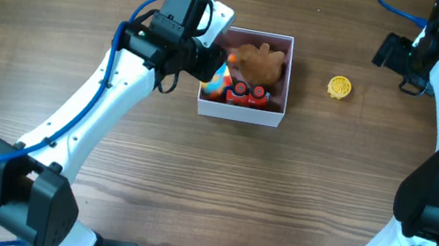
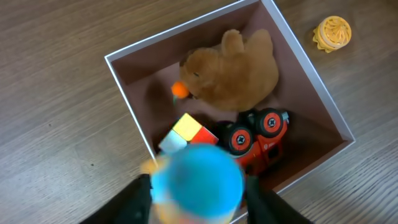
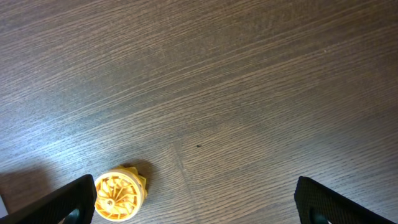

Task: Pack container
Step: 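Carry the duck into the box with the left gripper and release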

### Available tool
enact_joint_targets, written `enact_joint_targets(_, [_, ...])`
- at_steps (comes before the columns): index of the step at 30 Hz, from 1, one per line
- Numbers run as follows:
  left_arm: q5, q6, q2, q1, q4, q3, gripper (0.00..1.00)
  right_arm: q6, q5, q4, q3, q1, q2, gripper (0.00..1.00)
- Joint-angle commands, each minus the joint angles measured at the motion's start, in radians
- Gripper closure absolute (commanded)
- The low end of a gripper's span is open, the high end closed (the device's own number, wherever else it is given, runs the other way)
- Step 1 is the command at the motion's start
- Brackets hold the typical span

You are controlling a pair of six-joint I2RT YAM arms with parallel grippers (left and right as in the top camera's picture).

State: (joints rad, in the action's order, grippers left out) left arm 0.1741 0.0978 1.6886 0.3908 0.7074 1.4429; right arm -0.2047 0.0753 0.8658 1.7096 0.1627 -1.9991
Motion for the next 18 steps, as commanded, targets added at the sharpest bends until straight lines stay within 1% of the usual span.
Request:
enact_joint_targets(1, [0.024, -0.005, 0.013, 0.000, -0.003, 0.015, 0.47, -0.011, 0.003, -0.002, -0.003, -0.004, -0.006, 0.00])
enact_joint_targets(2, [0.025, -0.005, 0.013, 0.000, -0.003, 0.015, 0.44, -0.011, 0.003, -0.002, -0.003, -0.004, -0.006, 0.00])
enact_joint_targets(5, [0.040, -0.005, 0.013, 0.000, -0.016, 0.015, 0.43, -0.011, 0.003, -0.002, -0.003, -0.004, -0.006, 0.00])
enact_joint_targets(7, [0.042, -0.005, 0.013, 0.000, -0.031, 0.015, 0.37, -0.011, 0.003, -0.002, -0.003, -0.004, -0.006, 0.00])
enact_joint_targets(8, [0.042, -0.005, 0.013, 0.000, -0.038, 0.015, 0.36, -0.012, 0.003, -0.002, -0.003, -0.004, -0.006, 0.00])
enact_joint_targets(10, [0.030, -0.006, 0.013, -0.005, -0.045, 0.015, 0.42, -0.011, 0.003, -0.002, -0.003, -0.004, -0.006, 0.00])
enact_joint_targets(11, [0.018, -0.008, 0.013, -0.008, -0.045, 0.015, 0.41, -0.012, 0.003, -0.002, -0.003, -0.004, -0.006, 0.00])
enact_joint_targets(12, [-0.013, -0.029, 0.013, -0.015, -0.045, 0.015, 0.26, -0.011, 0.003, -0.002, -0.003, -0.004, -0.006, 0.00])
enact_joint_targets(13, [-0.039, -0.047, 0.013, -0.022, -0.045, 0.015, 0.00, -0.011, 0.003, -0.002, -0.003, -0.004, -0.006, 0.00])
enact_joint_targets(17, [-0.130, -0.112, 0.013, -0.092, -0.044, 0.015, 0.00, -0.011, 0.003, -0.002, -0.003, -0.004, -0.006, 0.00])
enact_joint_targets(18, [-0.167, -0.161, 0.013, -0.122, -0.041, 0.015, 0.00, -0.011, 0.003, -0.002, -0.003, -0.004, -0.006, 0.00])
